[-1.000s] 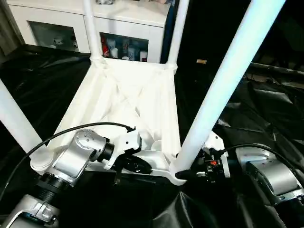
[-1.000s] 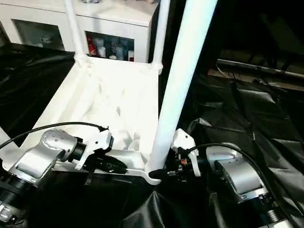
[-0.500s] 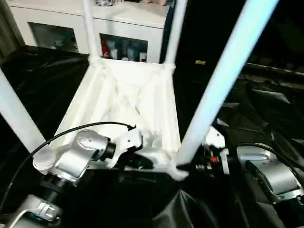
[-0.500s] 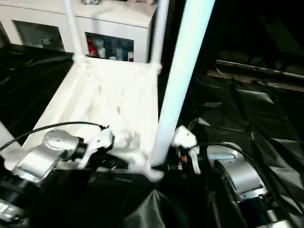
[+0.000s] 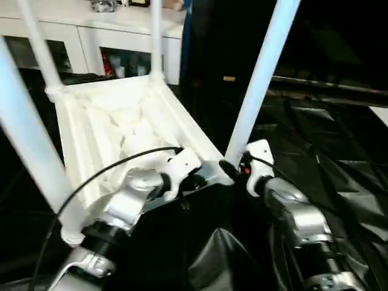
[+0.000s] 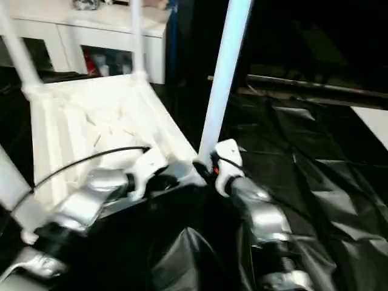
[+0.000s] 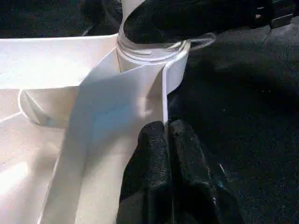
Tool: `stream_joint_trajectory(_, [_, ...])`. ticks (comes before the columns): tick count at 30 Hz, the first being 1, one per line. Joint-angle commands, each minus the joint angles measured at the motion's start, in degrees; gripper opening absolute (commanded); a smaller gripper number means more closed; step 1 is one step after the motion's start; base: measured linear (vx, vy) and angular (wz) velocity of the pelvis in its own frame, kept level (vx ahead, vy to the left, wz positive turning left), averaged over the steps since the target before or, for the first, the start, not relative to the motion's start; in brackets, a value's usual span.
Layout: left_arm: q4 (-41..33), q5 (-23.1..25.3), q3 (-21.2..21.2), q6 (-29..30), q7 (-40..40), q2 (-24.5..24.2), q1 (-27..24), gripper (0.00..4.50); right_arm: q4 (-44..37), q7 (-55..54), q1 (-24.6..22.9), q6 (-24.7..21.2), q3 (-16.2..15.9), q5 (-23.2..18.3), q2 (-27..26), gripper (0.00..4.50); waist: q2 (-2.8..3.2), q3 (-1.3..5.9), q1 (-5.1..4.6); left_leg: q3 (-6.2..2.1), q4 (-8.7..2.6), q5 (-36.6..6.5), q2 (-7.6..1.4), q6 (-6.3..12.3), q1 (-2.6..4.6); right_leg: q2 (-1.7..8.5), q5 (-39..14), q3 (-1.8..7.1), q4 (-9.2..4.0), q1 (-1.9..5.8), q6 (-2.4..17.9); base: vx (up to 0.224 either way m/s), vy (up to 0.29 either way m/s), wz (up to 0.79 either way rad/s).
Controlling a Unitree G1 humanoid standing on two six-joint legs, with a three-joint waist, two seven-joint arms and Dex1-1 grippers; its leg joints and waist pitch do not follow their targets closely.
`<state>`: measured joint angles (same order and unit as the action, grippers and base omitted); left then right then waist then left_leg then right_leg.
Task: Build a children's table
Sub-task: Rotate leg to tighten
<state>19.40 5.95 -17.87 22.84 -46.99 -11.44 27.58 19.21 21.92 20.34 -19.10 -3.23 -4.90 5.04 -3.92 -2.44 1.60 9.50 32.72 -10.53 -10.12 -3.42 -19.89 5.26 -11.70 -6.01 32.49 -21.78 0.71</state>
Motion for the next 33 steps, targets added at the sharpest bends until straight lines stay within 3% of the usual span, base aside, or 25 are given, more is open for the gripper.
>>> stream_joint_trajectory(1, [-0.5,-1.2,-4.8,0.1,-2.0,2.9,0.2,0.0,2.8,2.3,-0.6,-1.5,-3.2,-0.7,-2.2,2.31,1.0,1.95,-0.07,-2.26,-5.14,-28.7,-3.4,-2.61,0.56,4.37,-27.4,2.86,-5.33,1.23,4.3,0.0,0.0,0.0])
stream_joint_trajectory(4, [-1.1,-2.7,-3.5,0.1,-3.2,2.8,-0.4,0.0,1.9,5.4,-0.1,-1.9,-2.0,-3.4,-2.1,2.68,0.94,2.08,0.13,-1.9,-5.12,-26.9,-3.42,-2.09,0.54,4.35,-23.8,3.28,-4.93,1.18,5.9,0.0,0.0,0.0])
stream_joint_trajectory(8, [-1.5,-2.4,-3.6,-1.0,-4.8,1.0,-0.6,0.0,-0.4,9.6,-0.5,-2.0,-4.1,-3.0,0.2,3.07,0.72,2.29,0.58,-1.37,-4.96,-23.0,-3.46,-1.09,0.4,4.33,-20.2,3.65,-4.39,1.4,7.4,0.0,0.0,0.0])
stream_joint_trajectory(14, [-1.9,-3.3,-3.1,-2.4,-8.4,-1.6,-0.7,0.0,-3.9,20.1,-1.0,-1.3,-6.8,-3.8,6.4,3.07,0.61,2.45,1.32,-0.71,-4.48,-19.4,-3.46,0.38,0.44,4.23,-18.0,3.99,-4.16,1.24,8.5,0.009,-0.006,0.01])
stream_joint_trajectory(16, [-2.7,-4.4,-3.3,-3.3,-13.1,-4.6,-0.9,0.0,-5.9,27.5,-1.5,1.0,-7.5,-4.2,11.9,3.07,0.51,2.57,1.69,-0.56,-4.28,-18.2,-3.37,1.03,0.23,4.25,-18.4,4.05,-3.89,1.47,8.7,0.0,0.0,0.0])
stream_joint_trajectory(17, [-2.7,-4.4,-3.3,-3.3,-13.1,-4.6,-0.9,0.0,-5.9,27.5,-1.5,1.0,-7.5,-4.2,11.9,3.07,0.43,2.69,1.89,-0.57,-4.23,-17.0,-3.33,1.32,0.07,4.25,-17.9,3.97,-3.83,1.79,8.6,0.0,0.0,0.0])
stream_joint_trajectory(19, [-3.4,-5.4,-3.6,-4.6,-17.5,-7.0,-1.1,0.0,-7.3,32.8,-1.9,1.6,-7.5,-4.8,15.5,3.07,0.6,2.81,2.35,-0.41,-4.17,-14.0,-3.46,2.21,0.0,4.15,-14.9,4.05,-3.46,1.8,9.1,0.0,0.0,0.0])
stream_joint_trajectory(22, [-5.0,-7.1,-4.1,-3.7,-22.9,-10.1,-1.4,0.0,-9.4,38.7,-3.0,1.9,-7.9,-5.8,19.8,3.07,0.94,3.03,2.93,-0.21,-3.91,-9.4,-3.77,3.26,0.17,3.69,-5.9,3.95,-2.24,2.04,12.1,0.0,0.0,0.0])
stream_joint_trajectory(24, [-5.1,-7.3,-4.2,-3.8,-24.3,-11.0,-1.2,0.0,-9.9,40.3,-3.2,1.5,-8.0,-6.2,21.1,3.07,1.13,3.11,3.25,-0.11,-3.83,-8.6,-3.87,3.15,0.27,3.61,-3.7,3.88,-1.85,2.07,13.4,0.0,0.0,0.0])
stream_joint_trajectory(28, [-4.3,-8.2,-3.7,-4.9,-26.0,-12.3,-0.7,0.0,-12.2,46.2,-4.3,0.3,-8.7,-7.8,25.3,3.07,1.22,2.89,3.81,0.22,-3.94,-11.6,-3.9,2.37,0.74,3.58,-5.5,4.0,-2.05,1.92,14.0,0.0,0.0,0.0])
stream_joint_trajectory(33, [-3.8,-8.7,-3.3,-5.4,-26.9,-13.0,-0.1,0.0,-11.8,47.6,-4.9,1.5,-8.0,-6.6,28.9,3.07,1.17,2.71,4.11,0.25,-4.13,-15.1,-3.94,0.86,0.75,3.91,-12.1,4.01,-2.79,1.94,11.9,0.0,0.0,0.0])
